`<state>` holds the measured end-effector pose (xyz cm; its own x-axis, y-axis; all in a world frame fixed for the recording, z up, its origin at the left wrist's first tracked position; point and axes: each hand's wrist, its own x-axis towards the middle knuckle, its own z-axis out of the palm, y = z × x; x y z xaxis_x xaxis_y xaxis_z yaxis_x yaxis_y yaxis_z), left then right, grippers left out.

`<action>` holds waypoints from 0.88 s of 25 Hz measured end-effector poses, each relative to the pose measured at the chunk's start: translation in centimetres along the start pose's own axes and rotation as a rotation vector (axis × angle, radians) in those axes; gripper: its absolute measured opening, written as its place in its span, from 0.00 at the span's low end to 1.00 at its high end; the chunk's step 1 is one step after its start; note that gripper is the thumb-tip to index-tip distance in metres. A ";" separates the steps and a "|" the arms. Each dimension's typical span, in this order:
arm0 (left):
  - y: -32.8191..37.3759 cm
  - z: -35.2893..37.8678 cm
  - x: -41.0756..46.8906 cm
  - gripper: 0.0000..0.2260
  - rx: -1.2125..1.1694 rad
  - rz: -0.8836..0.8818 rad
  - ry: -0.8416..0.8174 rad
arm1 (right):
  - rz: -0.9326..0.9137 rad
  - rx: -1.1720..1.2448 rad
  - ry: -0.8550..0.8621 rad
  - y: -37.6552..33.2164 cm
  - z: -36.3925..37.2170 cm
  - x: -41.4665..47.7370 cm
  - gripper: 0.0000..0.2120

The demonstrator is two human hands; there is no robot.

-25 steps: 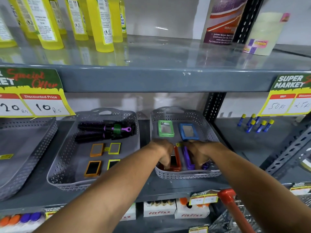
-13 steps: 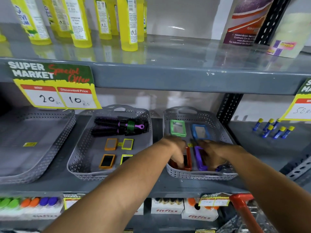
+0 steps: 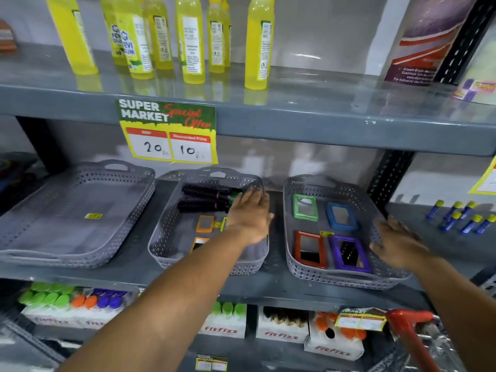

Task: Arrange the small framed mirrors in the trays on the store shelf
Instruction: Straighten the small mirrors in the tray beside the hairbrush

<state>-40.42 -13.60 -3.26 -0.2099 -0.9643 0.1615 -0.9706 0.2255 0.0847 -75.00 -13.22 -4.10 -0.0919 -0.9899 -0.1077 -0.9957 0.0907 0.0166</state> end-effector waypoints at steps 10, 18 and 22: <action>-12.9 -3.7 -6.6 0.24 -0.024 -0.109 -0.527 | -0.232 0.042 0.036 -10.5 -2.7 -3.4 0.33; -11.7 -3.4 -7.6 0.08 0.114 0.004 -0.501 | -0.559 0.074 0.019 -23.8 -4.4 -7.0 0.29; -11.6 -3.4 -7.4 0.09 0.116 -0.010 -0.521 | -0.551 0.064 -0.117 -26.8 -3.2 -6.3 0.27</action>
<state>-27.16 -8.61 -2.14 -0.2024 -0.9143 -0.3509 -0.9734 0.2271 -0.0304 -47.67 -9.79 -0.65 0.4448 -0.8746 -0.1927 -0.8949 -0.4258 -0.1333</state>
